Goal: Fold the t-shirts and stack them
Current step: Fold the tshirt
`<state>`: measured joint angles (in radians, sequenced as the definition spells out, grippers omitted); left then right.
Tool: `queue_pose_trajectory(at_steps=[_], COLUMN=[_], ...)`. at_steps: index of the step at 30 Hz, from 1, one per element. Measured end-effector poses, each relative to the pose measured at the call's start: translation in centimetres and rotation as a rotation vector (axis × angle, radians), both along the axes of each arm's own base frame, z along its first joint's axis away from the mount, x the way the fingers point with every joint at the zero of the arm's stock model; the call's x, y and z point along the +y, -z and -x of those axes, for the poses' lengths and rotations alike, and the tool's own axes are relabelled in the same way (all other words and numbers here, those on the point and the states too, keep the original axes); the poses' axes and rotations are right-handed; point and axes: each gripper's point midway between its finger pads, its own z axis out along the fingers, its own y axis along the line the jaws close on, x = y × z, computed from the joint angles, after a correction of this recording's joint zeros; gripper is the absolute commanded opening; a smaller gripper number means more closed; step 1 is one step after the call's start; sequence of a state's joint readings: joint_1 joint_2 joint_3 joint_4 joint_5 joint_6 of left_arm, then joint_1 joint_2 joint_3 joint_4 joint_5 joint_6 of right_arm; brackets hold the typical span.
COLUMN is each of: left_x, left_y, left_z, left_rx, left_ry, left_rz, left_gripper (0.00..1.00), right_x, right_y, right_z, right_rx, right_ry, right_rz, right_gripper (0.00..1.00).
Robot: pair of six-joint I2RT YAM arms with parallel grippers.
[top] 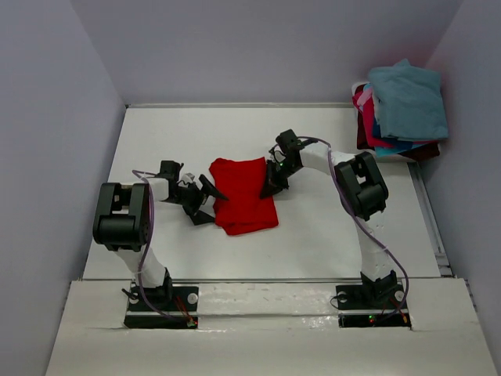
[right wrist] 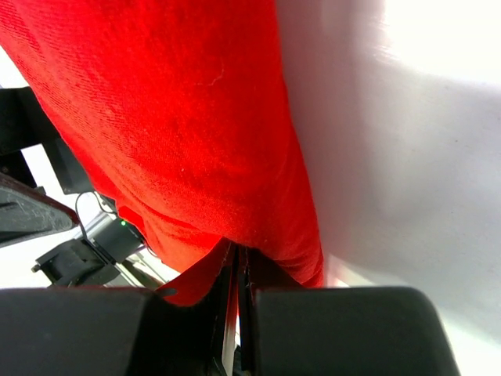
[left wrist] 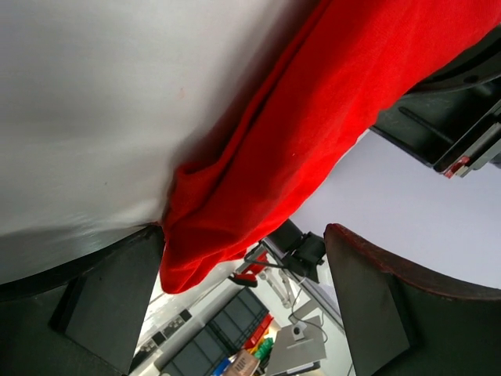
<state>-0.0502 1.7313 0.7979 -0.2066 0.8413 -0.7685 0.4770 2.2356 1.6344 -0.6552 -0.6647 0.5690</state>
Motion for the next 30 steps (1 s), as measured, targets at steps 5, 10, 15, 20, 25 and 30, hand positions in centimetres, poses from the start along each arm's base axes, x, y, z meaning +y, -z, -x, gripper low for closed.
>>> queue_pose_trajectory(at_steps=[5,10,15,20,25,30], left_x=[0.1,0.6,1.0,1.5,1.7,1.6], left_y=[0.0,0.0,0.0,0.1,0.1,0.1], left_z=[-0.9,-1.7,-2.3,-2.7,-2.9,-3.3], left_rx=[0.012,0.000,-0.006,-0.012,-0.007,0.008], left_ry=[-0.035,-0.058,-0.076,-0.091,-0.101,-0.097], left_rz=[-0.017,-0.046,-0.064,-0.080,-0.083,-0.063], left_gripper=[0.99,0.99,0.99,0.99,0.99,0.99], right_x=[0.0,0.0,0.0,0.1,0.1,0.2], right_y=[0.0,-0.2,-0.3,-0.5,-0.4,-0.3], right_z=[0.1,0.2,0.0,0.0,0.1,0.1], right_rx=[0.001,0.006,0.003,0.004,0.010,0.013], right_ry=[-0.004,-0.008,-0.014,-0.015,-0.017,-0.018], right_rz=[0.000,-0.001,-0.003,-0.004,-0.007,-0.010], right_gripper=[0.08,0.08,0.07,0.07,0.07,0.07])
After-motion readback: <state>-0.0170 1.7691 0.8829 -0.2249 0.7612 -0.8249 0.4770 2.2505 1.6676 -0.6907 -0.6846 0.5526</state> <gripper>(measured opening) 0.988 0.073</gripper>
